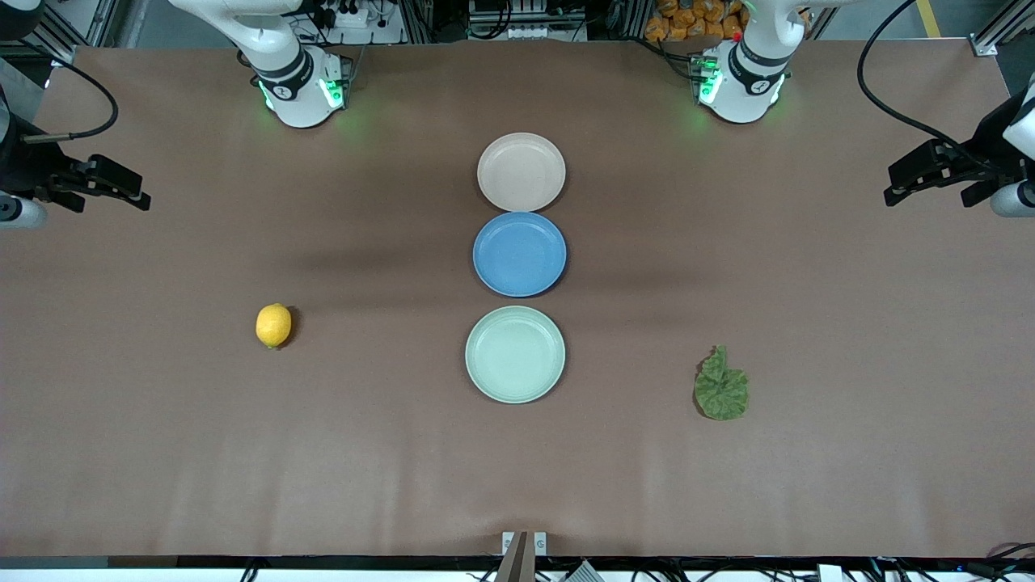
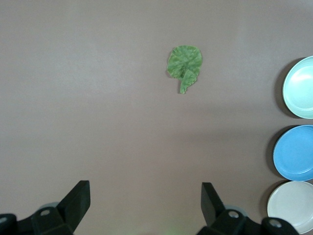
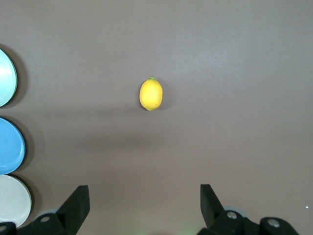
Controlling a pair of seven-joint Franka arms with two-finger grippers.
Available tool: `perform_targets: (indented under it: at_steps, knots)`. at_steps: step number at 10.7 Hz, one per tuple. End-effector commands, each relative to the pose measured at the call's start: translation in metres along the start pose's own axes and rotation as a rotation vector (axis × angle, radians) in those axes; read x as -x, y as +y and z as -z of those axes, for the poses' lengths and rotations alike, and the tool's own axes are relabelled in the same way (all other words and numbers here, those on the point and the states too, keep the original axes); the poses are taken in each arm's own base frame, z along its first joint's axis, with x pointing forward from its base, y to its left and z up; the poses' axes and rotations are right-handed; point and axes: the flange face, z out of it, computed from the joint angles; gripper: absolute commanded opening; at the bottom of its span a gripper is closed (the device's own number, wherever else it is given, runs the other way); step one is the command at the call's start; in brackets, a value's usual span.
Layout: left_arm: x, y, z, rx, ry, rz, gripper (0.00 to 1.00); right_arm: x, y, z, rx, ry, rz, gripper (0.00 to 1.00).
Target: Place lemon and lettuce in plates
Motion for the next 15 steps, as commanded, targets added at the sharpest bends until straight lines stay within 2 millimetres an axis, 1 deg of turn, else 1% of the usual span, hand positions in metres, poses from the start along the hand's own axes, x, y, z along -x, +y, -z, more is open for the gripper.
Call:
perform_targets:
  at_steps: [1,5,7,8,10,11,12,13,14,15]
  knots:
    - [0.001,0.001,0.004,-0.025,0.008,0.016,1.0,0.003,0.002,0.001,-0.017,-0.003,-0.007,1.0]
    - [0.004,-0.002,0.006,-0.027,0.012,0.011,1.0,0.003,0.002,0.001,-0.017,-0.003,-0.007,1.0]
    - [-0.003,-0.002,-0.006,-0.026,-0.008,0.005,1.0,0.004,0.001,0.001,-0.017,-0.004,-0.006,1.0]
    - [-0.006,-0.001,-0.016,-0.031,-0.028,0.005,1.0,0.003,0.001,0.0,-0.017,-0.007,-0.006,1.0]
    - [-0.019,0.0,-0.043,-0.033,-0.053,0.005,1.0,0.001,0.0,-0.003,-0.017,-0.011,-0.005,1.0]
    - [-0.024,-0.001,-0.058,-0.033,-0.056,0.006,1.0,0.001,0.0,-0.004,-0.017,-0.013,-0.005,1.0]
    - [-0.024,0.002,-0.075,-0.034,-0.072,0.007,1.0,-0.002,0.001,-0.007,-0.017,-0.014,-0.007,1.0]
    - [-0.028,0.004,-0.093,-0.035,-0.077,0.011,1.0,-0.006,0.002,-0.014,-0.017,-0.028,-0.017,1.0]
    - [-0.032,0.004,-0.104,-0.035,-0.074,0.011,1.0,-0.012,0.004,-0.024,-0.018,-0.043,-0.02,1.0]
    - [-0.034,0.004,-0.121,-0.035,-0.078,0.012,1.0,-0.02,0.005,-0.034,-0.018,-0.048,-0.022,1.0]
